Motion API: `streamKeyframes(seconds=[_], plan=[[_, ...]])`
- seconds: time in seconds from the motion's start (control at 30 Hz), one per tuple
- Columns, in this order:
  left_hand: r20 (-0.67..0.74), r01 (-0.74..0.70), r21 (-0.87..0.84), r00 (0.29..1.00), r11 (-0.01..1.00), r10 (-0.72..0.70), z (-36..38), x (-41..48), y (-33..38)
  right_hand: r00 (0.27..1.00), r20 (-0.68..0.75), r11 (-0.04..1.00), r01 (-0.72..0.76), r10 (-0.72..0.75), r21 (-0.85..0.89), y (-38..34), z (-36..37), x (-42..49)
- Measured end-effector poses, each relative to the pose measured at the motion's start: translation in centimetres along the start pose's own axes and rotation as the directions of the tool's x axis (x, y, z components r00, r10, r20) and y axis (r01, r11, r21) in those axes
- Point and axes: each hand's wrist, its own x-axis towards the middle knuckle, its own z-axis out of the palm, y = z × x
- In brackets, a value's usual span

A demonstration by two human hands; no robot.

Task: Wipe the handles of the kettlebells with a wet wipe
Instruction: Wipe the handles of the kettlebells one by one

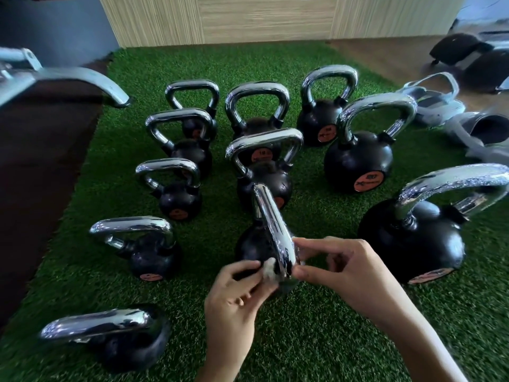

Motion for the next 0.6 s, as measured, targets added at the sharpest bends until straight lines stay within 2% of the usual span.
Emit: streamKeyframes(seconds=[0.03,0.1,0.2,0.3,0.47,0.5,0.53,0.57,0.6], plan=[[-0.030,0.128,-0.080,0.991,0.989,-0.130,-0.5,0.5,1.2,0.998,-0.034,0.996,0.048,-0.050,-0.071,-0.1,-0.1,0.0],[0.043,0.352,-0.302,0.933,0.886,-0.357,-1.5,1.9,3.7,0.980,-0.100,0.975,0.151,-0.169,-0.166,-0.6,-0.3,-0.1],[0.210,0.442,-0.446,0.897,0.778,-0.389,-2.7,4.1,7.9,0.923,-0.139,0.923,0.329,-0.359,-0.197,-2.4,0.0,0.0],[0.301,0.458,-0.459,0.887,0.761,-0.351,-2.7,5.3,10.7,0.901,-0.143,0.911,0.398,-0.410,-0.110,-3.4,0.1,0.7],[0.411,0.464,-0.261,0.847,0.846,-0.338,-2.5,7.0,11.4,0.897,-0.270,0.928,0.372,-0.351,0.030,-3.2,-0.6,1.2],[0.385,0.403,-0.179,0.868,0.897,-0.313,-2.8,7.5,10.9,0.894,-0.306,0.935,0.354,-0.328,0.031,-3.1,-0.8,1.3],[0.333,0.287,-0.026,0.906,0.958,-0.263,-2.9,8.0,10.5,0.891,-0.346,0.946,0.324,-0.295,0.028,-2.9,-1.1,1.3],[0.323,0.162,0.165,0.923,0.973,-0.208,-3.0,8.4,10.2,0.887,-0.387,0.960,0.279,-0.251,0.019,-2.4,-1.3,1.5],[0.370,0.064,0.316,0.910,0.947,-0.185,-2.8,8.8,10.2,0.884,-0.421,0.973,0.229,-0.205,0.008,-1.8,-1.5,1.7]])
